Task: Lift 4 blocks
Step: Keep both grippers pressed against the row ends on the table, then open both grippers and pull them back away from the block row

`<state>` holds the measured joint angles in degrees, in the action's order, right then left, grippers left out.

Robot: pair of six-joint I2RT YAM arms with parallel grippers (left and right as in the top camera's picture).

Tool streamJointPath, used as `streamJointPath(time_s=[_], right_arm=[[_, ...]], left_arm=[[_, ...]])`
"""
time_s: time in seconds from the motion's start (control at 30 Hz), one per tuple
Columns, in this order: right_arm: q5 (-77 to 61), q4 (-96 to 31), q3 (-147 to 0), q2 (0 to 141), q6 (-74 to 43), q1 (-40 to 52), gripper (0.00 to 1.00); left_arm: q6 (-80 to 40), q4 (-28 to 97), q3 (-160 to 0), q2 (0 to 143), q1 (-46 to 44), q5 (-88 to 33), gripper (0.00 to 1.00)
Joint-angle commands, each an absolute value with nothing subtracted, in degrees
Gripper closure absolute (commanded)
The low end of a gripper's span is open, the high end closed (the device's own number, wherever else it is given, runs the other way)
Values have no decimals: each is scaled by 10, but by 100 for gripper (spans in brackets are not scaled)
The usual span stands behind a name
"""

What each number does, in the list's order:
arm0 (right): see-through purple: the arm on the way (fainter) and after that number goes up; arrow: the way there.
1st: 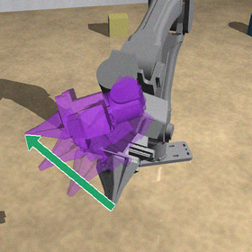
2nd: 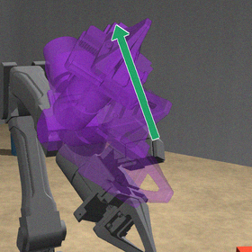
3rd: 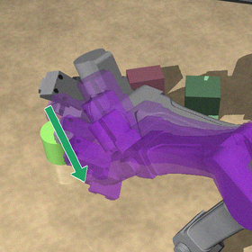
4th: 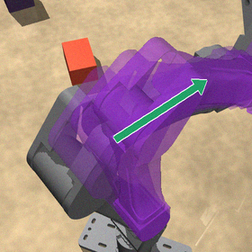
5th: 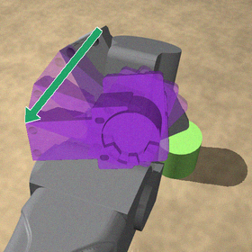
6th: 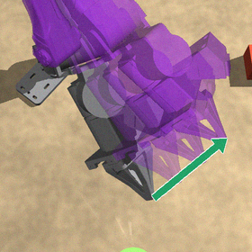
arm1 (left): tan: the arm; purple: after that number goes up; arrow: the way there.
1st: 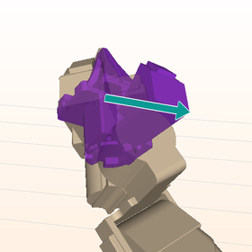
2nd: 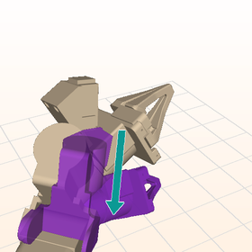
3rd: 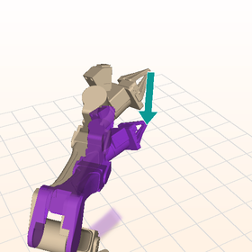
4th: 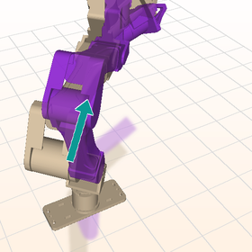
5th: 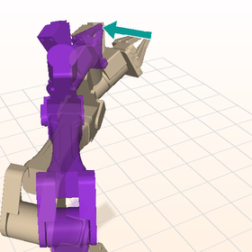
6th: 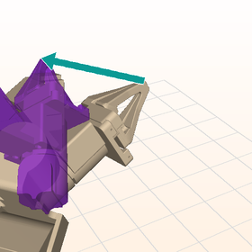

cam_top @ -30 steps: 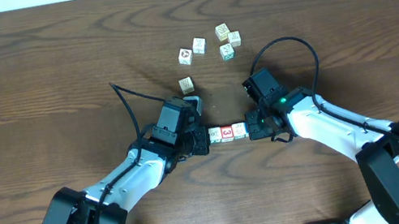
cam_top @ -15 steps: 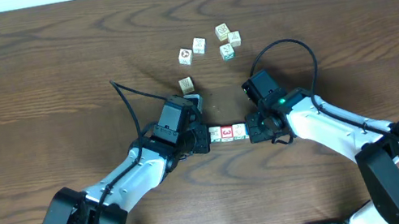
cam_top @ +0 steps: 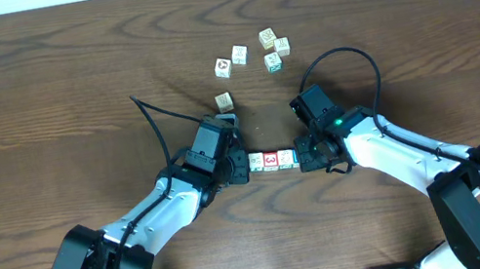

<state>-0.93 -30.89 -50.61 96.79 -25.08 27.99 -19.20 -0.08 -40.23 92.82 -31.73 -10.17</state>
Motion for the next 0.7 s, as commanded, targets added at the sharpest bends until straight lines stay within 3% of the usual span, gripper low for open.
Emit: streamJointPath(time_s=[0.0,0.17,0.33,0.53,0.67], right_arm=[[37,-311,-510,967,-271,277,99],[51,-290,-516,967,-272,258,99],[62,-211,-536,967,-198,224,98],[97,-109,-555,967,-180,194,94],[111,-43,-555,967,-135,179,85]], left_arm=[[-182,-8,-417,925,-317,-79,91],[-180,-41,-418,917,-317,-55,91],[-162,-84,-419,887,-300,-16,91],[-146,-93,-419,808,-246,24,90],[-146,-88,-419,736,-203,24,85]])
